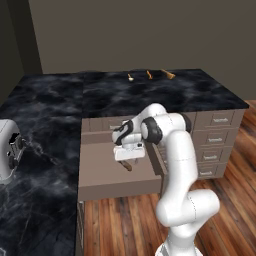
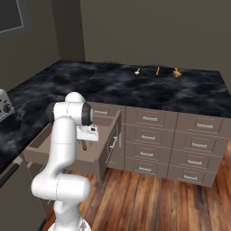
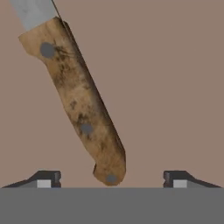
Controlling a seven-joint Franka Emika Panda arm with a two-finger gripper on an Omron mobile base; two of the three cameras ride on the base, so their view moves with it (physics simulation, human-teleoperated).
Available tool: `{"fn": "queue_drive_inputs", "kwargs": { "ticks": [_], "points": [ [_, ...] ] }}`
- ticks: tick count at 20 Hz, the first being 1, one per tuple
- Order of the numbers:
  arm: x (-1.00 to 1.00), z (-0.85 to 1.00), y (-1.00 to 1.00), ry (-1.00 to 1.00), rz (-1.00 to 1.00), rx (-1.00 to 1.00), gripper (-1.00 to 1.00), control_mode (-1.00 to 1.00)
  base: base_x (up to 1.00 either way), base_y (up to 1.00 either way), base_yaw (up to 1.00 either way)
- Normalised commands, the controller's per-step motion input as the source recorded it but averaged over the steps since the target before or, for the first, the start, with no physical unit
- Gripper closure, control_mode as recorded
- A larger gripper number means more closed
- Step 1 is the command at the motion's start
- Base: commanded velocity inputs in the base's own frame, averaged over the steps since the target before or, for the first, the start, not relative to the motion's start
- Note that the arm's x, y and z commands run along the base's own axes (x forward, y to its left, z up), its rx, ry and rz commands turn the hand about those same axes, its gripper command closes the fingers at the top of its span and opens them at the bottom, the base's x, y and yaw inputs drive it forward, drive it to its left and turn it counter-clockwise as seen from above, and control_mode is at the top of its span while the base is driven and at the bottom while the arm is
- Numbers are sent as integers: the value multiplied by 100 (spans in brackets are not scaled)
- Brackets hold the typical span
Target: Pick up the metallic utensils from the counter and place them in the open drawer. Make sure not to pick up any wooden utensils.
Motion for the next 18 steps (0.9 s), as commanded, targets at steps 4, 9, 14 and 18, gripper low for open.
{"fn": "queue_drive_inputs", "kwargs": {
  "ticks": [4, 9, 14, 18],
  "points": [
    [-45, 69, 1, -17, -1, -2, -100, -100, 0, 0, 0],
    [-64, 100, 0, -25, 0, 0, -100, -100, 0, 0, 0],
    [-77, 100, 0, -26, 0, 0, -100, -100, 0, 0, 0],
    [-97, 100, -1, -26, 0, 0, -100, -100, 0, 0, 0]
  ]
}}
